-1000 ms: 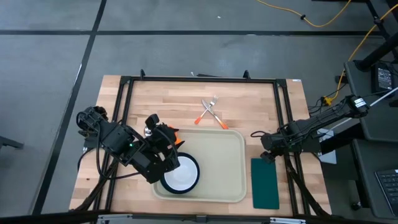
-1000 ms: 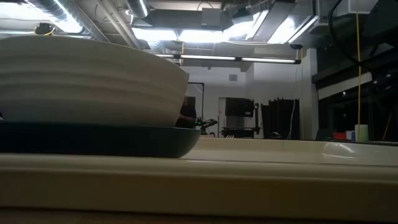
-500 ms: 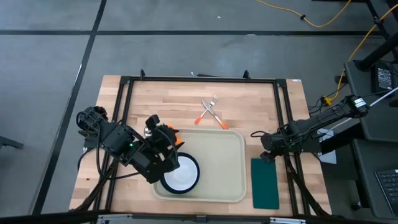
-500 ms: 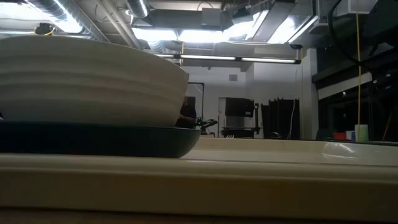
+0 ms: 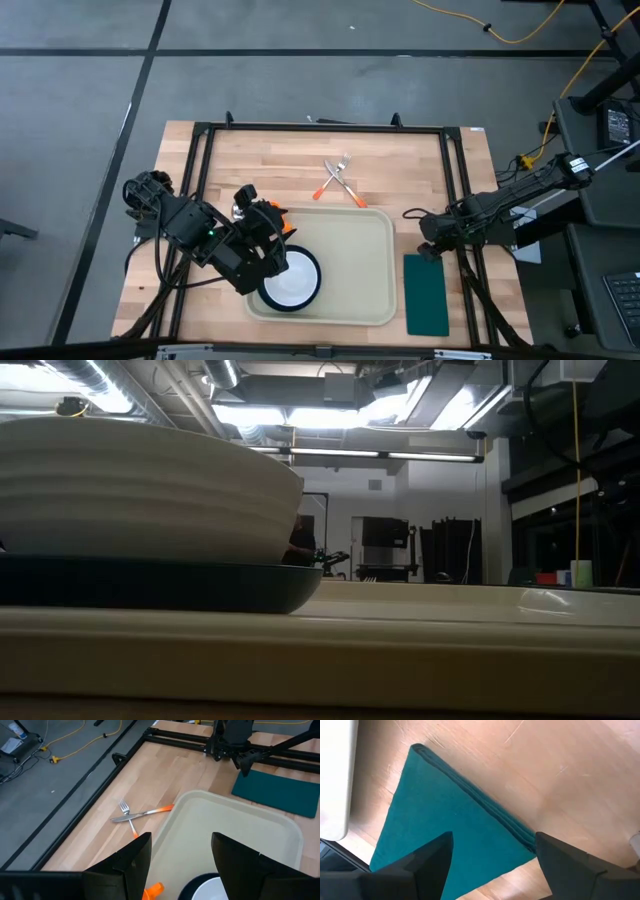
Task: Set up tray
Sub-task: Put the green napkin on the brown tray
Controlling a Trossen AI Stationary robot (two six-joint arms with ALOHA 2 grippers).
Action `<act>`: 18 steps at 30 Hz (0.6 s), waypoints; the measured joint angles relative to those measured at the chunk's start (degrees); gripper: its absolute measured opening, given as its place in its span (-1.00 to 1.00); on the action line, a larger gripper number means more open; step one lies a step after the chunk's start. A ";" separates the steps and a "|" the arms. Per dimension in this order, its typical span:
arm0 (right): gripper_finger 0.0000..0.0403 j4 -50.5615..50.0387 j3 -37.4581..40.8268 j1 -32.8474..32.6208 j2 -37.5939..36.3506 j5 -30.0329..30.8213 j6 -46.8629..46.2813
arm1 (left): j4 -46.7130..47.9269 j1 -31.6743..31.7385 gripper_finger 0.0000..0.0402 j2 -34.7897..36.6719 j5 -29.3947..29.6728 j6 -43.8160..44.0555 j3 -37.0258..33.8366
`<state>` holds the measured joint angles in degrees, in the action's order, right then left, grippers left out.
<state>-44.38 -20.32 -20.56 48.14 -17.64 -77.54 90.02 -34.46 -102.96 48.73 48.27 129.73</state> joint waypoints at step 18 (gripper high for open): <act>0.41 -1.62 0.00 0.00 0.32 3.86 -3.43 | 0.00 -0.54 0.00 -0.59 -2.14 -1.63 -0.02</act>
<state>-46.00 -20.32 -20.56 48.46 -13.78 -80.97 90.02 -35.00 -103.55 46.59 46.64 129.71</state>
